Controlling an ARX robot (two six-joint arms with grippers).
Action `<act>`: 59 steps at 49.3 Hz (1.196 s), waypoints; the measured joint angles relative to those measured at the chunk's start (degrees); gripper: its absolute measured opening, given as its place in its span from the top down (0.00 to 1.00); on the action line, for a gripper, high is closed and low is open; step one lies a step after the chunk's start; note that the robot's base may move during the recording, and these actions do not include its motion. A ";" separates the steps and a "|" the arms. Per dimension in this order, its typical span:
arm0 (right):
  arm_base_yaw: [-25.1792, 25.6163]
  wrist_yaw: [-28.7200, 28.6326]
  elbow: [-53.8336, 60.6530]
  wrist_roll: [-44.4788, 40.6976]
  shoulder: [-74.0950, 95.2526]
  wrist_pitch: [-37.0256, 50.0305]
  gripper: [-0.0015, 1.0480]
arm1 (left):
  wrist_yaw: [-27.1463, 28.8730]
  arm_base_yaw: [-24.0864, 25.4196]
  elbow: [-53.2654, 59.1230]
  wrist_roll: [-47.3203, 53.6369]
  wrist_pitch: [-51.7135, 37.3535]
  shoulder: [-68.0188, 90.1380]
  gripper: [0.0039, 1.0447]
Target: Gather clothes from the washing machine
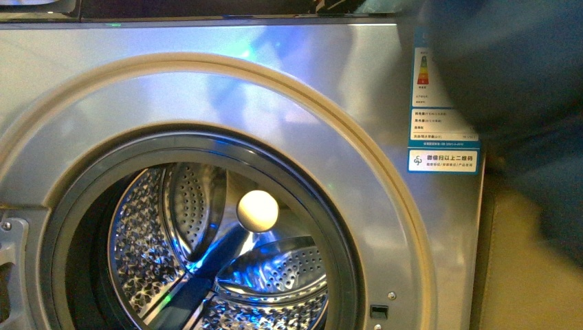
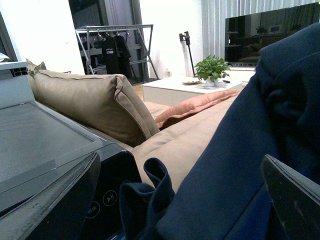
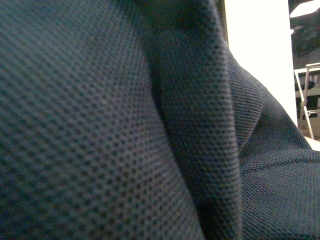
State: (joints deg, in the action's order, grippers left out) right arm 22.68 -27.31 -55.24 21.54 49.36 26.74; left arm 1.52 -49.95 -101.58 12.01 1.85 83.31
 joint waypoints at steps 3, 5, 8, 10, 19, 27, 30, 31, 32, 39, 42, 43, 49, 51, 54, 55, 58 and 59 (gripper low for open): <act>5.75 -3.58 -0.68 2.56 0.22 1.22 0.92 | 0.00 0.00 0.00 0.00 0.00 -0.02 0.06; 9.77 -6.67 -1.01 4.92 0.52 2.23 0.92 | 0.00 0.00 0.00 0.00 0.00 0.00 0.06; 14.84 -9.99 -1.18 7.28 1.01 3.32 0.92 | 0.00 0.00 0.00 0.00 0.00 0.00 0.06; 17.73 -11.50 -1.16 8.72 1.38 3.89 0.92 | 0.00 0.00 0.00 0.00 0.00 -0.02 0.06; 30.08 -19.41 0.37 12.20 3.82 5.60 0.92 | 0.00 0.00 0.00 0.00 0.00 -0.02 0.06; 35.32 -22.86 4.85 9.97 6.54 4.13 0.92 | 0.00 0.00 0.00 0.00 0.00 -0.04 0.06; 36.15 -23.45 7.43 7.28 7.50 2.36 0.92 | 0.00 0.00 0.00 0.00 0.00 -0.04 0.06; 36.46 -23.71 8.83 6.16 8.00 1.53 0.92 | 0.00 0.00 0.00 0.00 0.00 -0.04 0.06; 36.65 -23.87 9.79 4.96 8.33 0.98 0.92 | 0.00 0.00 0.00 0.00 0.00 -0.04 0.06; 37.16 -24.22 16.26 -2.27 11.21 -4.00 0.92 | 0.00 0.00 0.00 0.00 0.00 -0.04 0.06; 37.13 -23.85 18.62 -6.16 13.00 -6.56 0.92 | 0.00 0.00 0.00 0.00 0.00 -0.04 0.06; 37.13 -23.67 19.52 -7.26 13.90 -7.41 0.92 | 0.00 0.00 0.00 0.00 0.00 -0.04 0.06; 36.39 -19.85 25.03 -17.70 22.91 -9.99 0.92 | 0.00 0.00 0.00 0.00 0.00 -0.04 0.06; 35.85 -17.51 26.73 -21.62 28.11 -8.79 0.92 | 0.00 0.00 0.00 0.00 0.00 -0.04 0.06; 35.23 -14.56 28.22 -25.38 34.93 -5.38 0.92 | 0.00 0.00 0.00 0.00 0.00 -0.04 0.06; 35.06 -13.64 28.46 -26.38 37.11 -4.13 0.92 | 0.00 0.00 0.00 0.00 0.00 -0.04 0.06; 34.71 -11.41 28.61 -28.65 42.56 -0.98 0.92 | 0.00 0.00 0.00 0.00 0.00 -0.04 0.06; 34.60 -10.56 28.61 -29.35 44.78 0.35 0.92 | 0.00 0.00 0.00 0.00 0.00 -0.04 0.06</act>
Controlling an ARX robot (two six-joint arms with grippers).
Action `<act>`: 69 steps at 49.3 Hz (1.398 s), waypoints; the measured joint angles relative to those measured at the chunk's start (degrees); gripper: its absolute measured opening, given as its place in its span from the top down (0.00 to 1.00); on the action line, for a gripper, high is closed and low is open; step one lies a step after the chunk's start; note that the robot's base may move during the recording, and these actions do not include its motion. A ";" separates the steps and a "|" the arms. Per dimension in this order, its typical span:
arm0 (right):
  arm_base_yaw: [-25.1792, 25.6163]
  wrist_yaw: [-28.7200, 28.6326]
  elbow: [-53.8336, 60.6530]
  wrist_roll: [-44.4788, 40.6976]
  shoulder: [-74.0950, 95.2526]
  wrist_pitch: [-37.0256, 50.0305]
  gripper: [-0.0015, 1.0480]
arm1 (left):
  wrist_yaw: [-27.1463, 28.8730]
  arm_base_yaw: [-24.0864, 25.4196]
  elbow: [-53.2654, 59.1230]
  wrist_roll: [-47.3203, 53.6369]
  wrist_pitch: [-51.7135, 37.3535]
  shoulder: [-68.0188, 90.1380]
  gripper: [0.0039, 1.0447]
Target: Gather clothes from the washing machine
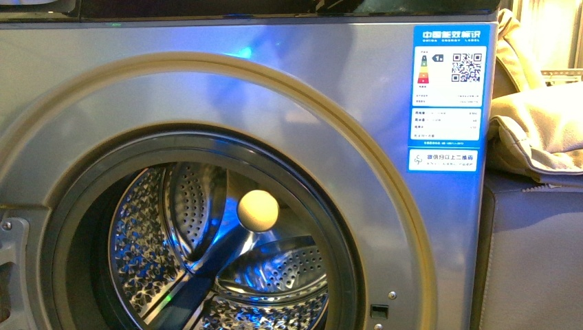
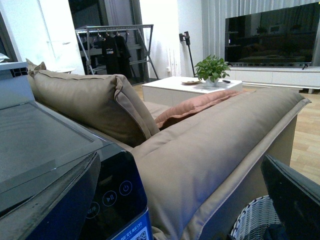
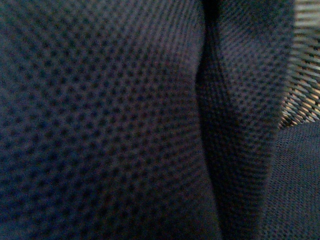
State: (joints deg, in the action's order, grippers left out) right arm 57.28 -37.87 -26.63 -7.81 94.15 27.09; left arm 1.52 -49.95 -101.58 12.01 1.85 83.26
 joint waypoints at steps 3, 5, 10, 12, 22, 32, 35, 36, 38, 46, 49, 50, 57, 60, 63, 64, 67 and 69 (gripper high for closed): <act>-0.11 2.05 -0.13 -1.18 5.40 3.30 0.92 | 0.00 0.00 0.00 0.00 0.00 0.00 0.06; -0.11 3.50 -0.57 -2.08 9.66 5.46 0.92 | 0.00 0.00 0.00 0.00 0.00 0.00 0.06; 0.02 6.51 -2.38 -3.72 18.27 8.50 0.92 | 0.00 0.00 0.00 0.00 0.00 0.00 0.06; 0.17 7.50 -3.28 -4.26 21.66 9.29 0.92 | 0.00 0.00 0.00 0.00 0.00 0.00 0.06; 1.29 8.48 -5.05 -5.31 30.99 9.42 0.69 | 0.00 0.00 0.00 0.00 0.00 0.00 0.06; 1.55 6.43 -4.35 -4.70 30.51 8.94 0.39 | 0.00 0.00 0.00 0.00 0.00 0.00 0.06; 1.31 5.90 -3.45 -4.15 29.20 8.83 0.29 | 0.00 0.00 -0.02 0.00 0.00 -0.02 0.06; 1.27 5.79 -3.32 -3.98 28.96 8.79 0.27 | 0.00 0.00 -0.02 0.00 0.00 -0.02 0.06; 1.09 5.27 -2.84 -3.50 27.80 8.52 0.21 | 0.00 0.00 -0.02 0.00 -0.02 -0.02 0.06; 0.02 2.82 -0.81 0.42 19.32 5.88 0.08 | 0.00 0.00 -0.02 0.00 -0.02 -0.02 0.06; -0.37 1.27 -0.15 2.91 13.77 4.00 0.07 | 0.00 0.00 -0.02 0.00 -0.02 -0.02 0.06; -0.48 0.79 0.02 3.65 11.67 3.34 0.07 | 0.00 0.00 -0.02 0.00 0.00 -0.02 0.06; -1.36 -1.36 0.37 7.69 0.77 0.42 0.07 | 0.00 0.00 -0.02 0.00 -0.02 -0.02 0.06; -1.92 -2.16 0.37 9.31 -4.15 -0.87 0.07 | 0.00 0.00 -0.02 0.00 -0.02 -0.02 0.06; -2.51 -2.89 0.37 10.78 -8.28 -1.92 0.07 | 0.00 0.00 -0.02 0.00 -0.02 -0.02 0.06; -2.84 -3.23 0.37 11.41 -10.27 -2.12 0.07 | 0.00 0.00 -0.02 0.00 -0.02 -0.02 0.06; -3.69 -4.07 0.33 13.29 -14.86 -2.47 0.07 | 0.00 0.00 -0.02 0.00 -0.02 -0.02 0.06; -4.26 -4.50 0.22 14.45 -17.44 -2.47 0.07 | 0.00 0.00 -0.02 0.00 -0.02 -0.02 0.06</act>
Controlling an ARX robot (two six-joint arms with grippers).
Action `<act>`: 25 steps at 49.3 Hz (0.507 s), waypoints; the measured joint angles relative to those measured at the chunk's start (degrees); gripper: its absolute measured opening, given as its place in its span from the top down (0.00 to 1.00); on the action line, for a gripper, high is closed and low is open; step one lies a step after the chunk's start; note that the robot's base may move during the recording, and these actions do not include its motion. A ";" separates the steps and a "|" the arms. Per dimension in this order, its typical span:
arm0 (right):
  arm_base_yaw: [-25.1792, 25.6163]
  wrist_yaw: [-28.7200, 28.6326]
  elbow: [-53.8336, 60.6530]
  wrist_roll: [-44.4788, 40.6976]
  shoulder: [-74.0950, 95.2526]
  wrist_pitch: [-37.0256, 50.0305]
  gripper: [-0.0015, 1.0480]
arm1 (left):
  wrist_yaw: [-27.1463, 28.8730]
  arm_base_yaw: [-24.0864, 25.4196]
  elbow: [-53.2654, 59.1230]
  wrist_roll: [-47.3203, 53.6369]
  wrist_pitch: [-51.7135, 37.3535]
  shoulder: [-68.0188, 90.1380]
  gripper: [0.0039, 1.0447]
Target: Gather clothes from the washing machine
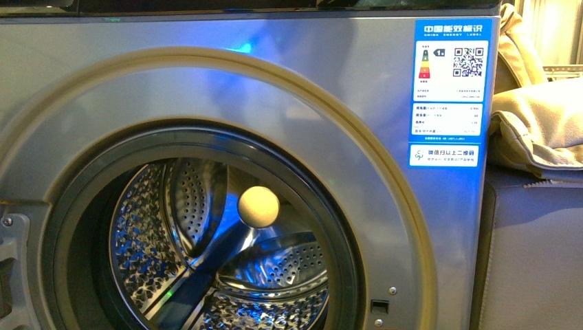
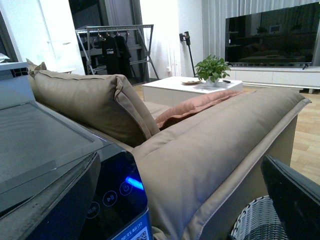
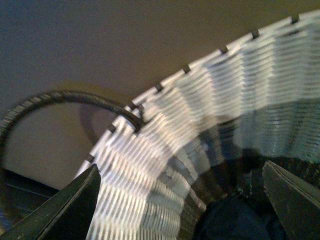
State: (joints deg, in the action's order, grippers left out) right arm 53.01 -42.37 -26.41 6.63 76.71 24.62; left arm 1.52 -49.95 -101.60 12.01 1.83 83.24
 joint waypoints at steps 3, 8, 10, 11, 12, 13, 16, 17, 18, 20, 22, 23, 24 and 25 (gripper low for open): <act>-1.44 -0.42 -0.59 3.43 -5.62 1.57 0.07 | 0.00 0.00 0.00 0.00 0.00 0.00 0.06; -3.76 0.26 -2.82 8.41 -11.67 5.18 0.07 | 0.00 0.00 0.00 0.00 0.00 0.00 0.06; -4.81 0.66 -3.72 10.27 -13.77 5.75 0.07 | 0.00 0.00 0.00 0.00 0.00 0.00 0.06; -5.40 0.96 -4.07 11.17 -14.78 6.01 0.07 | 0.00 0.00 0.00 0.00 0.00 0.00 0.06; -5.99 1.31 -4.39 12.04 -15.80 6.23 0.07 | 0.00 0.00 0.00 0.00 0.00 0.00 0.06; -6.93 1.70 -4.79 13.09 -17.35 6.43 0.07 | 0.00 0.00 0.00 0.00 0.00 0.00 0.06; -8.94 2.67 -5.20 15.50 -20.41 6.80 0.07 | 0.00 0.00 0.00 0.00 0.02 0.00 0.06; -9.66 2.93 -5.31 16.26 -21.46 6.84 0.07 | 0.00 0.00 0.00 0.00 0.02 0.00 0.06; -10.36 3.23 -5.42 16.92 -22.51 6.88 0.07 | 0.00 0.00 0.00 0.00 0.00 0.00 0.06; -11.87 3.98 -5.51 17.86 -24.65 6.88 0.07 | 0.00 0.00 0.00 0.00 0.02 0.00 0.06; -13.46 5.11 -5.51 18.51 -26.88 6.88 0.07 | 0.00 0.00 0.00 0.00 0.00 0.00 0.06; -13.88 5.42 -5.51 18.56 -27.43 6.86 0.07 | 0.00 0.00 0.00 0.00 0.02 0.00 0.06; -15.10 6.43 -5.51 18.78 -29.16 6.71 0.07 | 0.00 0.00 0.00 0.00 0.00 0.00 0.06; -15.93 7.04 -5.51 18.88 -30.34 6.60 0.07 | 0.00 0.00 0.00 0.00 0.00 0.00 0.06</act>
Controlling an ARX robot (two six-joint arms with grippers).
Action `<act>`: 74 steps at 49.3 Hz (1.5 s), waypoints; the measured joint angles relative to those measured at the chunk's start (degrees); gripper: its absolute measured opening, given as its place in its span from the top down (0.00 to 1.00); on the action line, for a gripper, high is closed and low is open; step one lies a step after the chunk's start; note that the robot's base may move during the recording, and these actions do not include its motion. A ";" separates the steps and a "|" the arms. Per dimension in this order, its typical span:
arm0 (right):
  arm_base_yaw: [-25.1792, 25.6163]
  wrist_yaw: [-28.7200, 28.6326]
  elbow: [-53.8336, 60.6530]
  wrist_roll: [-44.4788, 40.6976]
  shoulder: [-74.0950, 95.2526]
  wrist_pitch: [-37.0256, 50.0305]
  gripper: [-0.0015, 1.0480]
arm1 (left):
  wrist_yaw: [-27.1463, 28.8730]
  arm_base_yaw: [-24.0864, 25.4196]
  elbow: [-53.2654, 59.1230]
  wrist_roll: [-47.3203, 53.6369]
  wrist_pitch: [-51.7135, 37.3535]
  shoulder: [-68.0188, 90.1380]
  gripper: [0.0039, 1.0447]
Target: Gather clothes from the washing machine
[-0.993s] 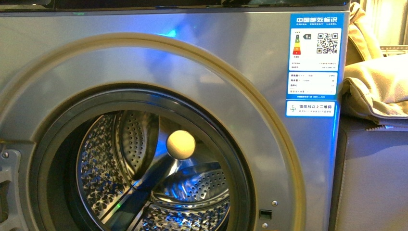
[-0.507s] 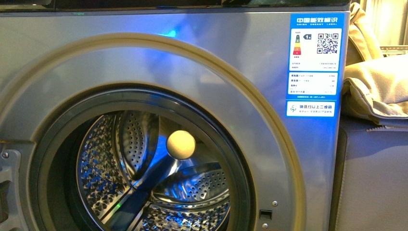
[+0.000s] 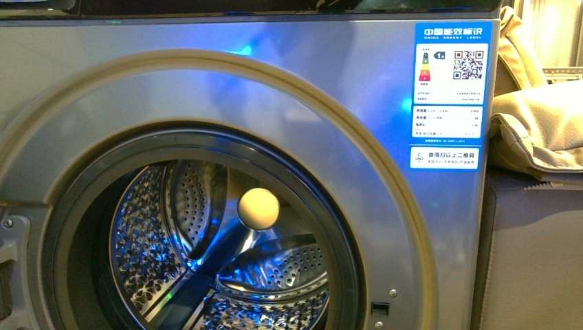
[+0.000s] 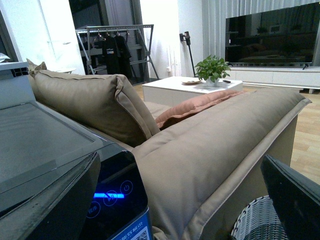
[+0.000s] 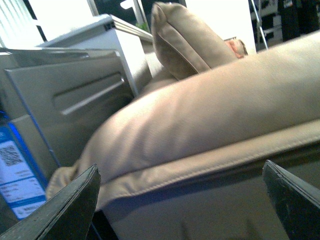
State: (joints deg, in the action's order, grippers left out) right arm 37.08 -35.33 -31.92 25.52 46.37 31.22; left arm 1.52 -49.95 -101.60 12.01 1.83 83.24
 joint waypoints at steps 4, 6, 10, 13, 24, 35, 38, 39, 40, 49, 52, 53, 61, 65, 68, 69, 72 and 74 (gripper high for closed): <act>-3.96 3.28 0.87 -0.55 -5.70 0.22 0.07 | 0.00 0.00 0.00 0.00 0.00 0.00 0.06; -6.34 4.87 1.79 -1.14 -9.20 0.04 0.07 | 0.00 0.00 0.00 0.00 0.02 0.00 0.06; -11.17 8.48 3.69 -2.47 -15.28 -2.36 0.07 | 0.00 0.00 0.00 0.00 0.00 0.00 0.06; -18.03 14.01 6.19 -5.33 -21.75 -6.21 0.07 | 0.00 0.00 0.00 0.00 0.00 0.00 0.06; -36.52 34.91 9.14 -21.68 -31.23 -34.21 0.31 | -0.02 0.00 0.00 0.00 0.00 0.00 0.06; -36.85 35.23 25.33 -24.74 -41.11 -32.11 0.66 | -0.02 0.00 0.00 0.00 0.00 -0.07 0.06; -36.87 35.23 29.53 -24.94 -44.70 -31.52 0.76 | 0.00 0.00 0.00 0.00 0.00 -0.09 0.06; -36.87 35.26 30.05 -24.96 -45.05 -31.52 0.78 | 0.00 0.00 0.00 0.00 0.00 -0.09 0.06; -36.87 35.26 30.97 -25.03 -45.51 -31.52 0.81 | 0.00 0.00 -0.02 0.00 0.00 -0.09 0.06; -36.87 35.26 31.61 -25.38 -46.12 -31.39 0.98 | 0.00 0.00 -0.13 0.00 0.00 -0.09 0.06; -36.87 35.28 31.61 -25.35 -46.12 -31.36 0.98 | 0.00 0.00 -0.13 0.00 0.00 -0.09 0.06; -36.87 35.28 31.61 -25.38 -46.12 -31.36 0.98 | -0.02 0.00 -0.13 0.00 0.00 -0.09 0.06; -36.87 35.26 31.61 -25.38 -46.12 -31.39 0.98 | 9.09 -1.46 -3.82 -3.45 6.40 1.33 0.06; -36.87 35.10 31.63 -25.38 -46.12 -31.39 0.98 | 30.56 -2.64 -12.41 -11.50 22.51 4.13 0.06; -36.89 35.30 31.63 -25.38 -46.12 -31.39 0.98 | 41.18 -2.38 -12.74 -12.85 23.82 4.20 0.06; -36.89 35.30 31.63 -25.38 -46.12 -31.36 0.98 | 43.89 -2.01 -12.74 -13.27 23.54 4.20 0.06; -36.89 35.26 31.63 -25.38 -46.12 -31.36 0.98 | 48.63 -0.24 -12.74 -14.23 23.41 3.58 0.06; -36.89 35.28 31.63 -25.38 -46.12 -31.39 0.98 | 50.86 1.18 -12.70 -14.84 23.43 2.80 0.06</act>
State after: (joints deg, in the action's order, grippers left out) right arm 0.19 -0.05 -0.30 0.14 0.25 -0.16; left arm 52.38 -48.77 -114.30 -2.83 25.26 86.04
